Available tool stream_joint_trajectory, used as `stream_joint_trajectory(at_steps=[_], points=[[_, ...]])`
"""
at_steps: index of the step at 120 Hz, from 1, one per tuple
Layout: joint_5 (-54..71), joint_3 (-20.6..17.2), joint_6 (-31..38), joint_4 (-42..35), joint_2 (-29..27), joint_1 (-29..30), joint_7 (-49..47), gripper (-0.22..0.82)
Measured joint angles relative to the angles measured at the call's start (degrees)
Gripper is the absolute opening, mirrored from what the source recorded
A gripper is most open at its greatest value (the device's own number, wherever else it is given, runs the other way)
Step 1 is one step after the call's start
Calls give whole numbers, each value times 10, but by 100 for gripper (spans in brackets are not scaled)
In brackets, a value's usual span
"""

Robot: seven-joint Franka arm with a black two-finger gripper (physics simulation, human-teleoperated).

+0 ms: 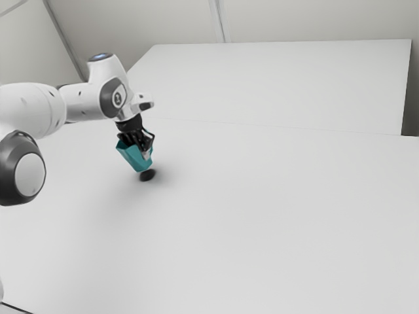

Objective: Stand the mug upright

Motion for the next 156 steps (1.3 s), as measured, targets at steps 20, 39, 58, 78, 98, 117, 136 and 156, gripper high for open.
stream_joint_trajectory(at_steps=[20, 39, 58, 78, 98, 117, 136, 156], points=[[13, 0, 6, 2, 16, -2, -37, -17], [19, 0, 15, 1, 25, -3, -64, -17], [20, 0, 28, 1, 33, -2, -84, -17], [18, 0, 33, 2, 40, -3, -98, -11], [14, 0, 35, 2, 44, -3, -104, 9], [13, 0, 36, 3, 36, -5, -109, 28], [13, 0, 31, 3, 3, -14, -113, 43], [12, 1, 1, 1, -63, -18, -118, 51]])
